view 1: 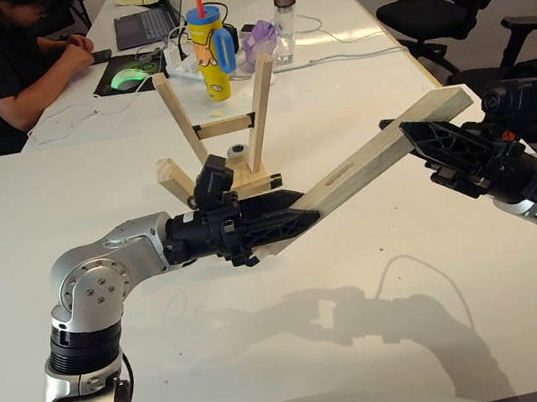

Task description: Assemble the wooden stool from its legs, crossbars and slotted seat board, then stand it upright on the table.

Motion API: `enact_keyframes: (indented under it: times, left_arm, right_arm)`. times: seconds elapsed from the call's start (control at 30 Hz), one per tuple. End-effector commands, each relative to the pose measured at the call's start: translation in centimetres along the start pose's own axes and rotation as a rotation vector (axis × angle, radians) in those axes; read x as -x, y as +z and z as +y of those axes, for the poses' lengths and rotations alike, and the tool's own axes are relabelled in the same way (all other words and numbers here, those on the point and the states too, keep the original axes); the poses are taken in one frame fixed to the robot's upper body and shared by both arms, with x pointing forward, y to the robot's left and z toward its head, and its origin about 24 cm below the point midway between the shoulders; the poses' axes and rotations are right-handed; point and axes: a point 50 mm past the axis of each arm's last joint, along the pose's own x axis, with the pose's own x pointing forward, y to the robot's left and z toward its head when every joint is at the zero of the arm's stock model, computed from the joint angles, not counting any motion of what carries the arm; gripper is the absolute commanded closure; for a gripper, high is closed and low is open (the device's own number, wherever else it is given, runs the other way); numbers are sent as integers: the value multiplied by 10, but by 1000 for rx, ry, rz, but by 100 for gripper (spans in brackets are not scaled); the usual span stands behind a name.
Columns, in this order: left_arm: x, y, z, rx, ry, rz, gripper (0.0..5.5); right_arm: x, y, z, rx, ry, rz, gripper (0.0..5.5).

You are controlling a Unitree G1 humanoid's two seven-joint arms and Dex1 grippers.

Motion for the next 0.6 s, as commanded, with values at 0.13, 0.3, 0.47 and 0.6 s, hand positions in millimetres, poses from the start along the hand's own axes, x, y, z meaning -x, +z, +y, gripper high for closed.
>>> enact_keyframes:
  times: [0.13, 0.3, 0.47, 0.6]
  left_arm:
    - [1, -5, 5, -46, 81, 0, 279]
    - [17, -30, 20, -161, 274, 164, 249]
    - [26, -61, 40, -372, 456, 350, 249]
    - [24, -73, 53, -475, 554, 396, 249]
  right_arm:
    - [3, -6, -12, 56, -106, 75, 343]
    - [17, 0, -42, 268, -345, 178, 343]
    - [17, 24, -50, 461, -363, 225, 343]
    - [15, 26, -58, 488, -349, 266, 344]
